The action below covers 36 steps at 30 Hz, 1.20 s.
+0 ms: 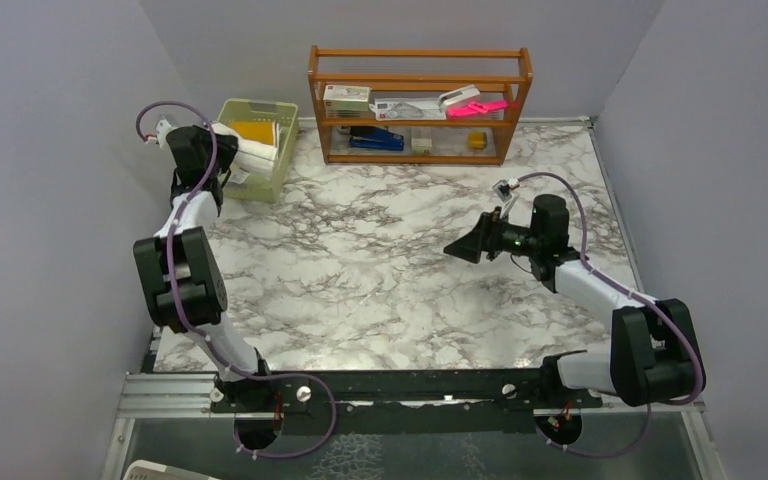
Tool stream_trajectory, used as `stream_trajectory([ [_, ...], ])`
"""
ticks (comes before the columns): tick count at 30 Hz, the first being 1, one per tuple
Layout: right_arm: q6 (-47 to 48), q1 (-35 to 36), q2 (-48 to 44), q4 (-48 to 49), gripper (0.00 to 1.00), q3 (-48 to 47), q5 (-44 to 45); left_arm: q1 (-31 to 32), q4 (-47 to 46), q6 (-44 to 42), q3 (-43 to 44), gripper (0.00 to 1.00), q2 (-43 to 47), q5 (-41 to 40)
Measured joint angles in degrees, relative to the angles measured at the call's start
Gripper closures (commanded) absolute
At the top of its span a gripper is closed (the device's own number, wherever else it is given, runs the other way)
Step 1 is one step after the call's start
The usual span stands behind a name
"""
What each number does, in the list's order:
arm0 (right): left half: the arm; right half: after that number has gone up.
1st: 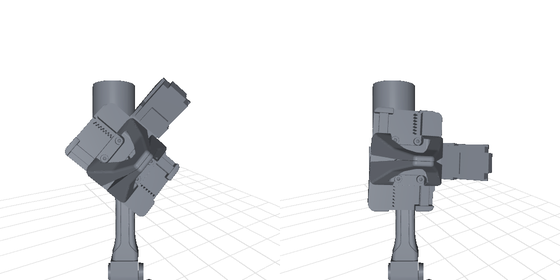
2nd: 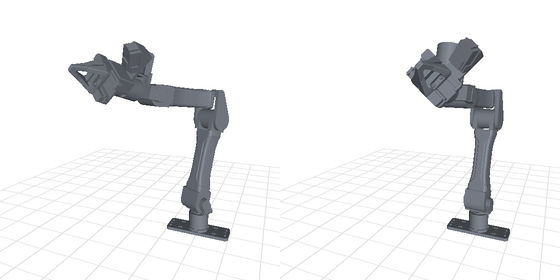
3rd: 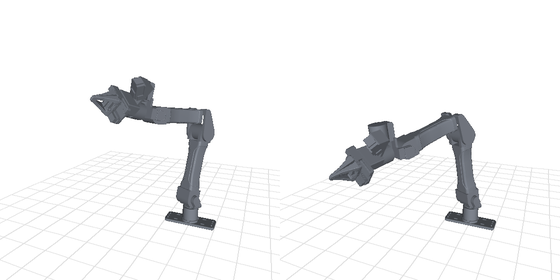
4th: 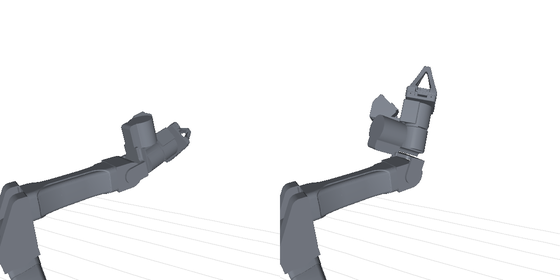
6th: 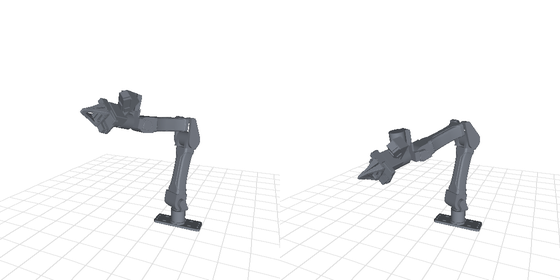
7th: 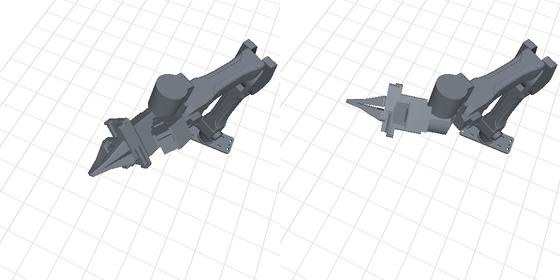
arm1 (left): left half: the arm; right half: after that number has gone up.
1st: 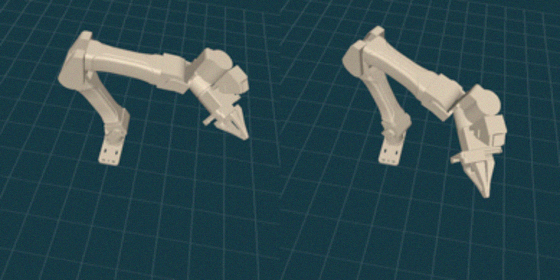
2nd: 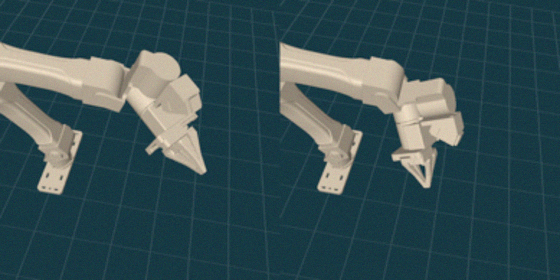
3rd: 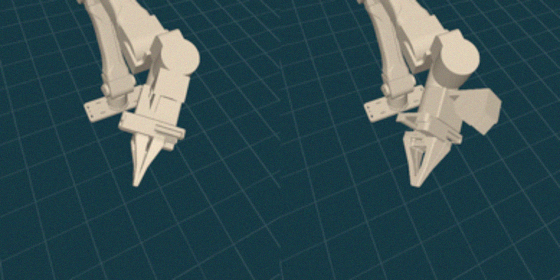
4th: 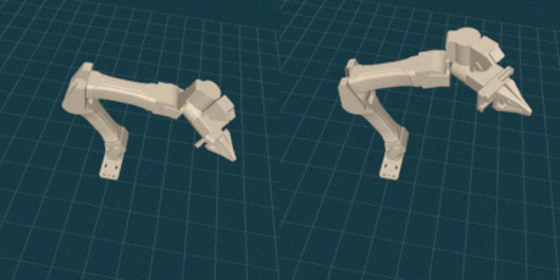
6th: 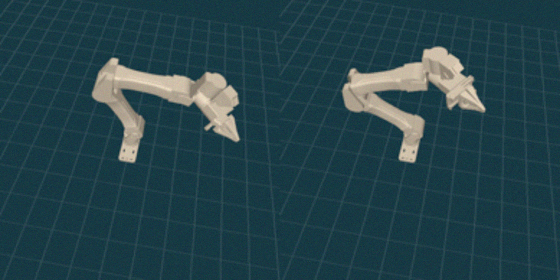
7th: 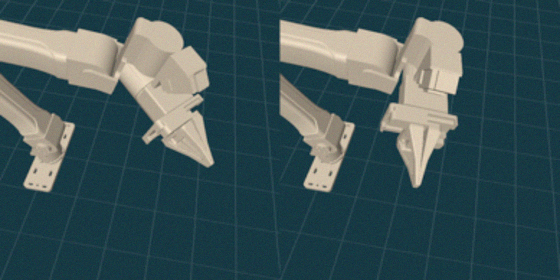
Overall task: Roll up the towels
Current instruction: Place the towel in the bin.
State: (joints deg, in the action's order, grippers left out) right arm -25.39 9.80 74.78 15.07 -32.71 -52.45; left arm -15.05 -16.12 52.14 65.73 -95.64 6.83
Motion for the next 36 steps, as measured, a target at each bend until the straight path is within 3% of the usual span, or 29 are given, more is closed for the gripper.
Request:
stream_trajectory([
  [9,0.0,0.0,-0.6,0.0,0.2,0.6,-1.0,-0.4,-3.1,3.2,17.0,1.0,-22.0,-0.2],
  [16,0.0,0.0,-0.6,0.0,0.2,0.9,-1.4,0.0,-4.3,3.8,27.6,1.0,-32.0,-2.0],
  [27,0.2,0.0,-0.6,0.0,0.2,1.0,-1.5,2.8,1.1,4.0,29.1,1.0,-35.5,-5.5],
  [30,0.2,0.0,-0.5,0.0,0.2,1.0,-1.5,3.2,3.5,4.3,29.9,0.94,-36.2,-7.4],
  [36,0.2,0.0,-0.5,0.0,0.2,1.0,-1.5,3.5,9.5,5.5,35.1,0.91,-39.6,-9.5],
])
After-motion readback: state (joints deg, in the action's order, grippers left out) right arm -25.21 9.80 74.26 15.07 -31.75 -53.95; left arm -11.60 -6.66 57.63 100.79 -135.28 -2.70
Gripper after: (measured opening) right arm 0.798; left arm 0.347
